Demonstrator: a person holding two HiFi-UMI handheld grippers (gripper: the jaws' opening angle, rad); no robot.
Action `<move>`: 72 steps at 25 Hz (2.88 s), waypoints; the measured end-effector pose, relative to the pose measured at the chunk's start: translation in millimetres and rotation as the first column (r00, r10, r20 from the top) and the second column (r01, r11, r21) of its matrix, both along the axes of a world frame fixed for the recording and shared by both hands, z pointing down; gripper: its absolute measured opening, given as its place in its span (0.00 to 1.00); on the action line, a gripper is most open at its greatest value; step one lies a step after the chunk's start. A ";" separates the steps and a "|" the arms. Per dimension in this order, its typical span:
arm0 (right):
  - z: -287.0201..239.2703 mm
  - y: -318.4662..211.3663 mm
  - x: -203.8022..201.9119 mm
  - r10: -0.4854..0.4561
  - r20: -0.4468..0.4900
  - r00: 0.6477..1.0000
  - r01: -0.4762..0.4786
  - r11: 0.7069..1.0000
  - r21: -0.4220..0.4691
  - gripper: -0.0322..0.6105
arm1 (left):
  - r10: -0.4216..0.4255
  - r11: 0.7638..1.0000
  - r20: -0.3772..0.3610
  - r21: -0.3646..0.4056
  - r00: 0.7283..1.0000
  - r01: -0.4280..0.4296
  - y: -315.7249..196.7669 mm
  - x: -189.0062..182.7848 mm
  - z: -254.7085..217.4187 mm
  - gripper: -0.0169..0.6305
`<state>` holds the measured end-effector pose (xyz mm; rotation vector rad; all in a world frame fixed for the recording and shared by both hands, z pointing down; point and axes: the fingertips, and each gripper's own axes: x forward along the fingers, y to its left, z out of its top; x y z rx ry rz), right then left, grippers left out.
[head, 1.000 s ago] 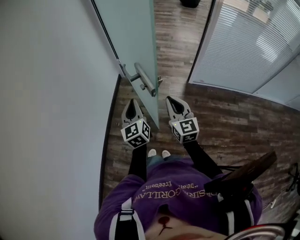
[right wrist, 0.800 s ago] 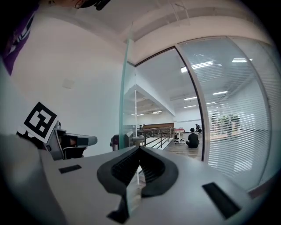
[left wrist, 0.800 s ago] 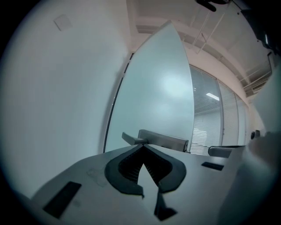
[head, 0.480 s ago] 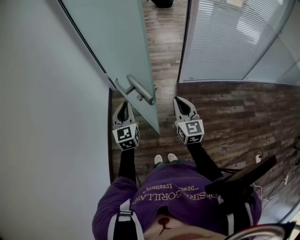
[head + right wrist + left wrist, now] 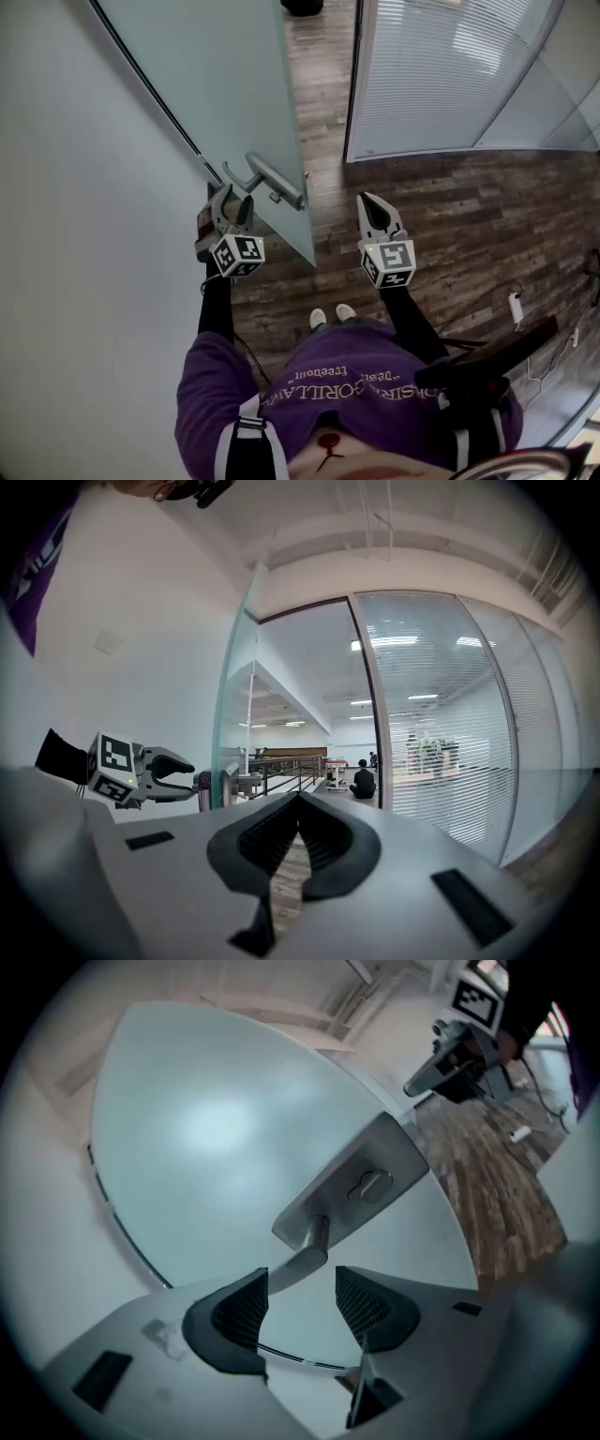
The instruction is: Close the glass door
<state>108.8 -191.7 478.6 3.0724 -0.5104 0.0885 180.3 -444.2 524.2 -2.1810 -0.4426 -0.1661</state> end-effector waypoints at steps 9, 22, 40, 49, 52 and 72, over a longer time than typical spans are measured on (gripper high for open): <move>0.8 8.0 -2.5 0.049 0.007 0.999 -0.049 0.999 -0.006 0.04 | 0.100 0.926 -0.007 0.367 0.995 -0.091 1.9 36.4 11.6 0.41; -3.4 7.2 -11.0 0.088 0.006 0.996 -0.088 0.996 -0.006 0.04 | 0.063 0.935 -0.031 0.352 0.998 -0.049 23.7 47.2 -3.5 0.27; 1.6 16.1 13.9 0.151 0.024 0.988 -0.151 0.988 -0.008 0.04 | -0.009 0.924 0.030 0.383 0.999 -0.004 54.9 88.7 2.3 0.26; -2.2 52.9 50.3 0.122 0.023 0.992 -0.122 0.993 -0.003 0.04 | -0.051 0.921 0.033 0.388 0.998 0.034 84.7 111.2 -0.5 0.26; -6.9 72.2 71.4 0.106 0.016 0.994 -0.106 0.994 -0.006 0.04 | -0.059 0.924 0.024 0.379 0.998 0.046 100.7 121.7 -2.2 0.26; -12.9 149.1 145.3 0.052 -0.015 0.999 -0.052 0.999 -0.016 0.04 | -0.151 0.909 0.019 0.395 0.988 0.131 157.7 197.3 2.2 0.25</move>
